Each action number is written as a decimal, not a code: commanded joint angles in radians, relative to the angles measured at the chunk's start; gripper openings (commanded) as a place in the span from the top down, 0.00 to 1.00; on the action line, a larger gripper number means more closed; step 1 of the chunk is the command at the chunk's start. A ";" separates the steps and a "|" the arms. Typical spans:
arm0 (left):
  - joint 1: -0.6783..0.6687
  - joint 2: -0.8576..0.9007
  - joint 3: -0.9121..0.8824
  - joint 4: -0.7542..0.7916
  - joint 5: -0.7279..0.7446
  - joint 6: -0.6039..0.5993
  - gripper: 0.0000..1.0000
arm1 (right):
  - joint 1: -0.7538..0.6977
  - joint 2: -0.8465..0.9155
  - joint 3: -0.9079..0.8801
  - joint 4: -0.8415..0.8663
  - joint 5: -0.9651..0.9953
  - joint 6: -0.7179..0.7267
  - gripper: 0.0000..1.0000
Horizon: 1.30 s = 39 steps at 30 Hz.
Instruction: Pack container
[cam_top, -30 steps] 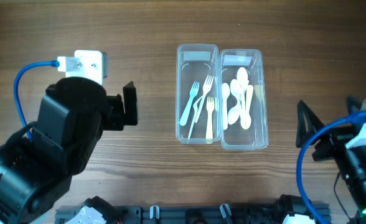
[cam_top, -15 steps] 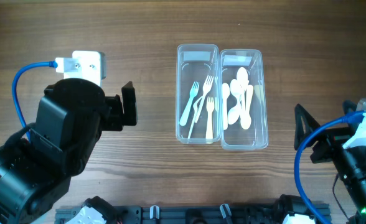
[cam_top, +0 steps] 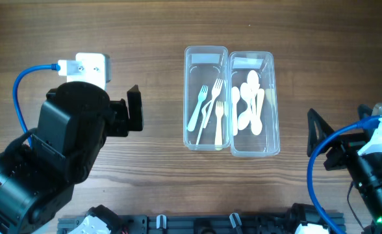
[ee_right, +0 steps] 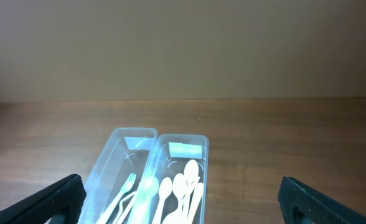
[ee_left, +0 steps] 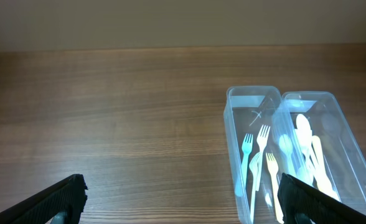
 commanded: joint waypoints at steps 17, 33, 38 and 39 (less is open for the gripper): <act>0.005 0.006 -0.003 0.003 -0.016 -0.008 0.00 | 0.047 -0.296 -0.516 0.219 0.109 -0.014 0.00; 0.005 0.006 -0.003 0.003 -0.016 -0.008 0.00 | 0.128 -0.610 -1.008 0.361 0.097 -0.010 0.00; 0.005 0.006 -0.003 0.003 -0.016 -0.008 0.00 | 0.128 -0.609 -1.060 0.375 0.097 -0.010 0.00; 0.005 0.006 -0.003 0.003 -0.016 -0.008 0.00 | 0.128 -0.609 -1.070 0.383 0.097 -0.010 0.00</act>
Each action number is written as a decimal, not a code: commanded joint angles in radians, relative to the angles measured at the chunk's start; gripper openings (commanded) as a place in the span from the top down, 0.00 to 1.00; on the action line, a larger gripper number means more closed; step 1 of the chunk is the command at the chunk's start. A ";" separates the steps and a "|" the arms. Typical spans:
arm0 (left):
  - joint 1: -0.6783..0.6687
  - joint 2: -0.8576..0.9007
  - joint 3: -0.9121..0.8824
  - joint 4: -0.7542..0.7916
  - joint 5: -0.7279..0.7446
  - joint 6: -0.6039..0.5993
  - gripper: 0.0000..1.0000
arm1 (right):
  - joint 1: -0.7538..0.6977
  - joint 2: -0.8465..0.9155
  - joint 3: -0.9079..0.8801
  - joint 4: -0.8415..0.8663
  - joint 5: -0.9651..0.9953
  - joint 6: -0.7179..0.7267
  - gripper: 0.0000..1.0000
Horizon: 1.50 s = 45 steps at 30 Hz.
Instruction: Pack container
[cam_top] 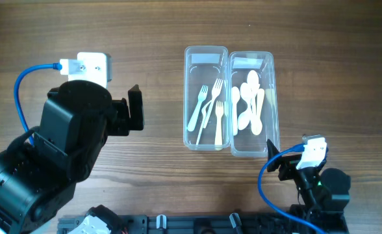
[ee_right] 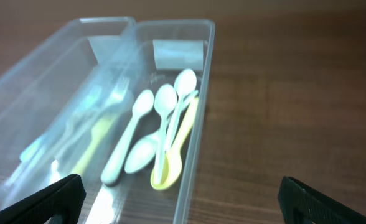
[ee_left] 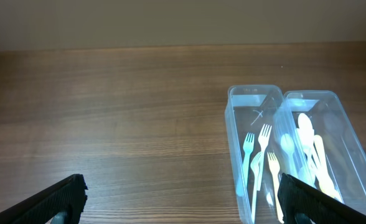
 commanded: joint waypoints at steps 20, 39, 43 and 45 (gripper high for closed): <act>0.005 0.000 -0.001 0.002 -0.013 -0.007 0.00 | 0.006 -0.016 -0.047 0.039 0.018 0.001 0.00; 0.017 -0.005 -0.007 -0.006 -0.005 0.003 0.00 | 0.006 -0.015 -0.047 0.039 0.018 0.002 0.00; 0.130 -0.045 -0.083 0.101 0.066 0.000 0.00 | 0.006 -0.015 -0.047 0.039 0.018 0.001 0.00; 0.248 -0.095 -0.184 0.230 0.158 0.000 0.00 | 0.006 -0.015 -0.047 0.039 0.018 0.001 0.00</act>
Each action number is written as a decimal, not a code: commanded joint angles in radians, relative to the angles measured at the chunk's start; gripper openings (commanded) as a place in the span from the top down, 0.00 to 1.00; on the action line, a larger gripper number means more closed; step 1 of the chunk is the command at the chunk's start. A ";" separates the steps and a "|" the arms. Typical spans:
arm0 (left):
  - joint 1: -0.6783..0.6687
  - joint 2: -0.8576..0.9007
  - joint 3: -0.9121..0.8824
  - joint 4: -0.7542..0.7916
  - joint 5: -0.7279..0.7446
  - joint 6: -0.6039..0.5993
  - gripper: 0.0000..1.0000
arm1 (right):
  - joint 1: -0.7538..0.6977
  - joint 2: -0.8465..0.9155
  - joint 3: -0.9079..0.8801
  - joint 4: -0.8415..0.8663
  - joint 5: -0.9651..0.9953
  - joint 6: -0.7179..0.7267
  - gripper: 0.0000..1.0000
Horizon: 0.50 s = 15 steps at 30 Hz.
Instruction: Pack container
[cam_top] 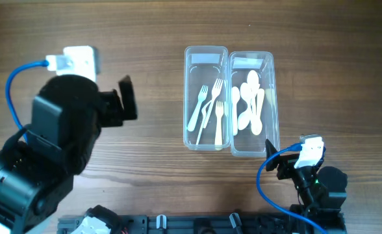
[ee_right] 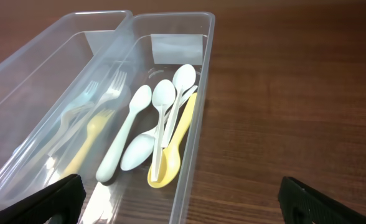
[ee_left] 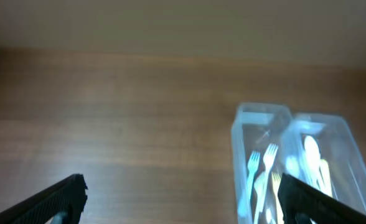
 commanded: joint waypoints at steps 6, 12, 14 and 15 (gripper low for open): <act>0.341 -0.251 -0.442 0.449 0.253 0.002 0.00 | 0.006 -0.015 -0.009 0.005 0.017 0.001 0.00; 0.378 -0.512 -0.793 0.606 0.253 0.002 0.00 | 0.006 -0.015 -0.009 0.005 0.017 0.001 0.00; 0.378 -0.602 -0.899 0.625 0.260 0.001 0.00 | 0.006 -0.015 -0.009 0.005 0.017 0.001 0.00; 0.378 -0.645 -0.948 0.637 0.264 0.002 0.00 | 0.006 -0.015 -0.009 0.005 0.017 0.002 0.00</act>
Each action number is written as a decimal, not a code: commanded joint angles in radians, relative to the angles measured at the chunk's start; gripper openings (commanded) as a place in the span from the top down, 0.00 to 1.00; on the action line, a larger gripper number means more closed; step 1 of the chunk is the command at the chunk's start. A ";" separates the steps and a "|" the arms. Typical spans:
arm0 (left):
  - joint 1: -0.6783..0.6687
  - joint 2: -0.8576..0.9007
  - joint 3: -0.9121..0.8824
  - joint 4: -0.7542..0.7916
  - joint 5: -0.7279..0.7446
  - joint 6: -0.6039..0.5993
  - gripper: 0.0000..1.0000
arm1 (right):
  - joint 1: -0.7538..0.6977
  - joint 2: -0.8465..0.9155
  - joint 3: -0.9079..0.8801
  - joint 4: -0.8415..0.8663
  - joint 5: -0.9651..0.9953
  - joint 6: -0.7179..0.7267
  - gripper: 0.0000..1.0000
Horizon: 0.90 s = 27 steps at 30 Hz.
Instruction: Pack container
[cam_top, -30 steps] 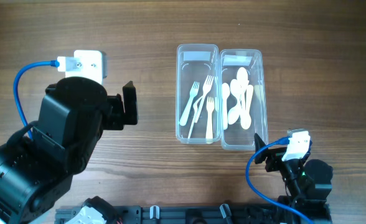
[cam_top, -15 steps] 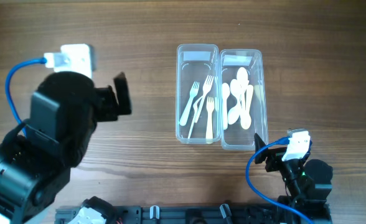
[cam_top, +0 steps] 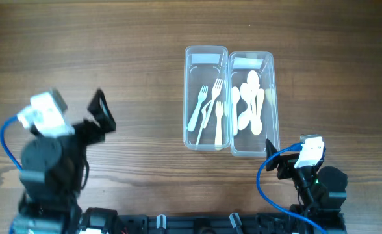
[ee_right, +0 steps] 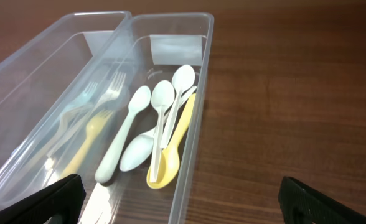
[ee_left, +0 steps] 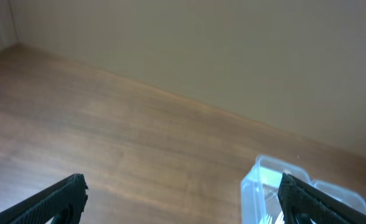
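Note:
Two clear plastic containers stand side by side at the table's middle. The left container [cam_top: 206, 97] holds several forks [cam_top: 207, 107]. The right container [cam_top: 251, 104] holds several white spoons [ee_right: 161, 118] and a yellow one [ee_right: 170, 152]. My right gripper [ee_right: 180, 205] hangs low at the near end of the spoon container, open and holding nothing. My left gripper [ee_left: 183, 199] is far off at the near left, also open and holding nothing. Only the fork container's far end [ee_left: 270, 177] shows in the left wrist view's lower right corner.
Bare wooden tabletop [cam_top: 139, 39] lies around the containers. The left arm's body [cam_top: 48, 162] fills the near-left corner. The right arm [cam_top: 314, 185] with its blue cable sits at the near right. A black rail [cam_top: 197, 224] runs along the front edge.
My left arm has drawn back toward the near-left corner, and its camera now looks higher, with the containers only at the frame's lower right. The right arm and the containers have not moved.
At first my left arm stood left of the fork container and my right arm at the table's right edge. Then the right gripper was low at the spoon container's near end, where it stays. The left arm shifted left, and now sits at the near left.

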 commanded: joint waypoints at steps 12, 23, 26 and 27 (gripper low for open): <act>0.008 -0.513 -0.557 0.075 0.041 0.002 0.00 | 0.006 -0.014 -0.007 0.002 0.014 0.001 0.00; 0.008 -0.560 -0.711 0.124 0.055 -0.002 0.00 | 0.006 -0.014 -0.007 0.002 0.014 0.000 0.01; 0.008 -0.563 -0.735 0.148 0.055 -0.002 0.00 | 0.006 -0.014 -0.007 0.002 0.014 0.001 0.00; 0.008 -0.563 -0.735 0.151 0.055 -0.002 0.00 | 0.006 -0.014 -0.007 0.002 0.013 0.001 0.00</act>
